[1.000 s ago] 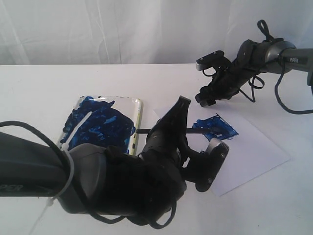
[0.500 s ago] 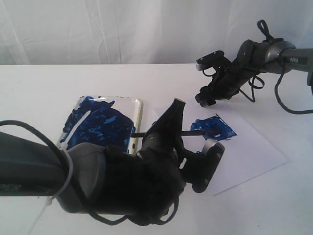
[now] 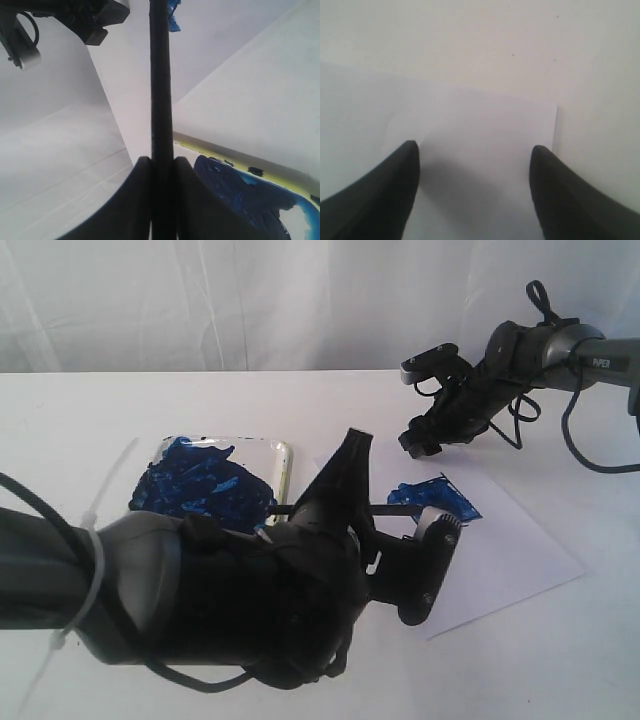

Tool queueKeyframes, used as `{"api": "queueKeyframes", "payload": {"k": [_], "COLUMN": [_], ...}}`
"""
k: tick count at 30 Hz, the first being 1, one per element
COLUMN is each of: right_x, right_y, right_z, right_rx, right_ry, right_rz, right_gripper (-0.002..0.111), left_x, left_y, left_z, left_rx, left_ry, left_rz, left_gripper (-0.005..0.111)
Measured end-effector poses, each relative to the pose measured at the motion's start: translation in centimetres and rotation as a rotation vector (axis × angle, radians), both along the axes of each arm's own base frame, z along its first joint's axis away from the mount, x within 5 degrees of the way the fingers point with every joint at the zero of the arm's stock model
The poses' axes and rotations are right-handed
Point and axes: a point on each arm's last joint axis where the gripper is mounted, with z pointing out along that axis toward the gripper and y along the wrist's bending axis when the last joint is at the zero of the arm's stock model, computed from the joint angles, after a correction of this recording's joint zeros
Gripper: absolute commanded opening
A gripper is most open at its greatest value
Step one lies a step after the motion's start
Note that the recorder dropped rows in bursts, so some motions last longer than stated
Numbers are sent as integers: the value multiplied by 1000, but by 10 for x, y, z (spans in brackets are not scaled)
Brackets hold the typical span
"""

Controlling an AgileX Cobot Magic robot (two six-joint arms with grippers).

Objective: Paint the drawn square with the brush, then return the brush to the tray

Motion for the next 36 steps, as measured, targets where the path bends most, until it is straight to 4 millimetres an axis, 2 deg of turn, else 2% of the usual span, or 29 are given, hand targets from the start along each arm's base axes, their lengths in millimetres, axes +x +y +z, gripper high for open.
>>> {"api": "queueKeyframes", "payload": {"k": [4, 11, 29, 36], "right_x": [0, 0, 0, 0], "right_y": [0, 0, 0, 0], "right_z": [0, 0, 0, 0], "right_rx": [0, 0, 0, 0], "right_ry": [0, 0, 0, 0], "right_rz": [0, 0, 0, 0], "right_gripper": [60, 60, 60, 60], "left_x": [-1, -2, 2, 0], "left_y": [0, 5, 6, 8], "left_z": [-1, -15, -12, -16], "left_rx": [-5, 58, 62, 37], "left_ry": [13, 3, -67, -11], "left_rz": [5, -11, -4, 35], "left_gripper": [0, 0, 0, 0]}}
